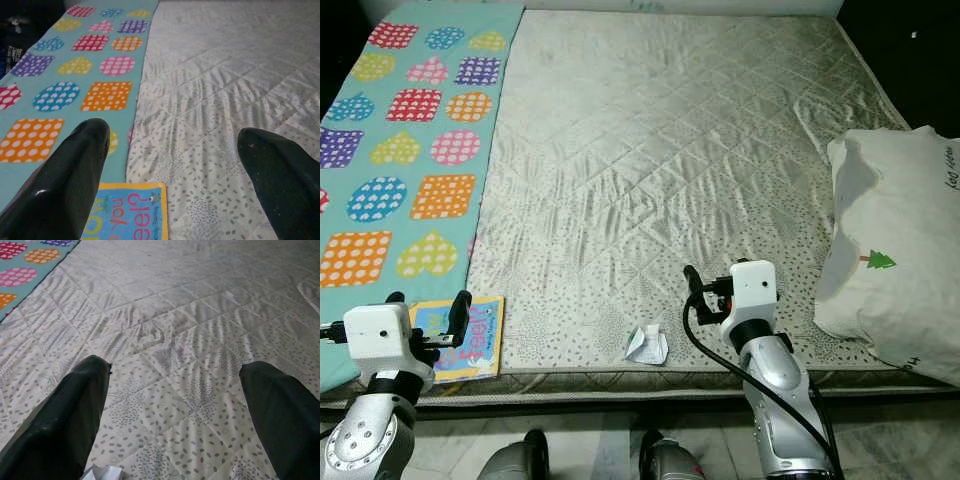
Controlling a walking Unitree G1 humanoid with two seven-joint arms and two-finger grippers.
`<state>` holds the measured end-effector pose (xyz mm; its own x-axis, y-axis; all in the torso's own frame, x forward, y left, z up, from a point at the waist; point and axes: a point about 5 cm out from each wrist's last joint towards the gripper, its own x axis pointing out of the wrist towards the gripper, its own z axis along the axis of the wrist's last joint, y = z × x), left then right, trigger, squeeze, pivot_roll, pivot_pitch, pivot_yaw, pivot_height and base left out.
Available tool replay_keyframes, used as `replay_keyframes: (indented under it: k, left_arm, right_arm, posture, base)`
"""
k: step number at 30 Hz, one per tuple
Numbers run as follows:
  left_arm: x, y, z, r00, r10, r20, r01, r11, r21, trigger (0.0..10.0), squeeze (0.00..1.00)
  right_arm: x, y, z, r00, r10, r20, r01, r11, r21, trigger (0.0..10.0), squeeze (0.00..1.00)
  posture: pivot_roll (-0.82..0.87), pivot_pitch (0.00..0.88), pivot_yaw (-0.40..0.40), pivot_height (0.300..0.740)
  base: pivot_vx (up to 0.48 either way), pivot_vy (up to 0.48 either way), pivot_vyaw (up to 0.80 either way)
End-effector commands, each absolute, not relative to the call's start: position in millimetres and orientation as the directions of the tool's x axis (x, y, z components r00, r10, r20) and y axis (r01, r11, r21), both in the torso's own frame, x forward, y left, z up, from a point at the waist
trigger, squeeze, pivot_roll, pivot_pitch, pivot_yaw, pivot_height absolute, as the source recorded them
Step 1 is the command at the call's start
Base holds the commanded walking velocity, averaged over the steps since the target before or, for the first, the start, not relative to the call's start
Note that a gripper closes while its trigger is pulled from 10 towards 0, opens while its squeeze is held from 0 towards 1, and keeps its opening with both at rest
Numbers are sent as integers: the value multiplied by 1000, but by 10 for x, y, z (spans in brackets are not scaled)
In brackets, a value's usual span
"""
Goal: Clean up the room
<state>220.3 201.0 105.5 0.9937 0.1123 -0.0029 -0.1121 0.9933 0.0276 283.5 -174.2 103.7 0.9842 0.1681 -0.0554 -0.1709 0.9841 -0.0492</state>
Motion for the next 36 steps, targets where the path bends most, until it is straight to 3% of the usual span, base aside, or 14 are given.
replay_keyframes:
  k: [1, 10, 30, 36]
  left_arm:
    - [2193, 1996, 1053, 993, 118, 2, -118, 992, 45, 10000, 0]
    - [2208, 2020, 1063, 989, 142, 33, -144, 985, 95, 10000, 0]
    - [2236, 2032, 1073, 987, 150, 57, -156, 981, 117, 10000, 0]
    - [2254, 2183, 1219, 955, 265, 137, -280, 954, 108, 10000, 0]
  right_arm:
    - [2824, -1725, 1025, 982, 177, -66, -180, 983, -44, 10000, 0]
    - [2837, -1689, 1015, 979, 191, -70, -194, 980, -39, 10000, 0]
    - [2870, -1633, 1004, 970, 230, -77, -233, 972, -33, 10000, 0]
    - [2942, -1613, 1000, 966, 240, -94, -249, 964, -95, 10000, 0]
  posture:
    - [114, 262, -43, 715]
    - [120, 254, -41, 690]
    - [119, 260, -43, 555]
    - [122, 259, -48, 555]
  base:
    - [0, 0, 0]
    - [0, 0, 0]
    - [0, 0, 0]
    - [0, 0, 0]
